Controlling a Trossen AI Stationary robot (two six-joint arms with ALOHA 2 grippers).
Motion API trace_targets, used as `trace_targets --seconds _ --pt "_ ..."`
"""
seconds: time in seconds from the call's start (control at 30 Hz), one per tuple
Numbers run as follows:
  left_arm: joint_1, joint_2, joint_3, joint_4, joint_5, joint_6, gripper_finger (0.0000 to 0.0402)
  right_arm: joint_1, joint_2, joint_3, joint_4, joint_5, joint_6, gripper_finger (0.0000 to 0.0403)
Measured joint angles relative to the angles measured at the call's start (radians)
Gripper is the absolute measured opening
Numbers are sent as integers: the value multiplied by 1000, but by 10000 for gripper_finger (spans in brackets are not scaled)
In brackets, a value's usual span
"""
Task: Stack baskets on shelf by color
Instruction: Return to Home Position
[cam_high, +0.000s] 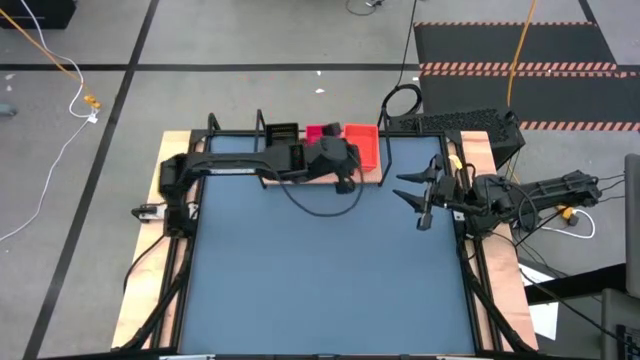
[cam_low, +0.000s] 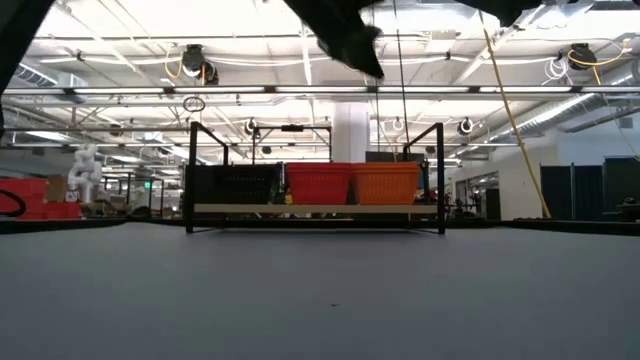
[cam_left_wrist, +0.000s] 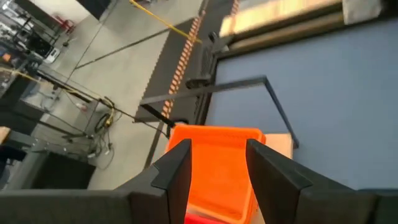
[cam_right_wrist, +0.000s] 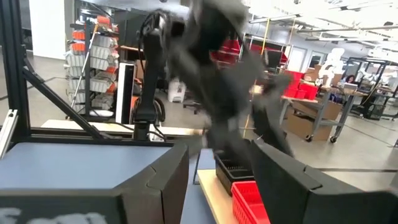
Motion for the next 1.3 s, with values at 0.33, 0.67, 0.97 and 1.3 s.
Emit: trace_targets --seconds 0.33,0.67,0.97,1.3 --pt "-36 -317 -231 -70 93 -198 154 0 55 0 -8 -300 13 164" --pt "-58 -793 -951 397 150 -313 154 0 -69 1 -148 -471 30 164" --pt "-53 -1198 -1310 536 240 -386 154 0 -109 -24 -223 -471 -38 164" --pt "-53 -1501 -1512 535 236 -402 154 -55 -225 -249 144 -467 -73 164"
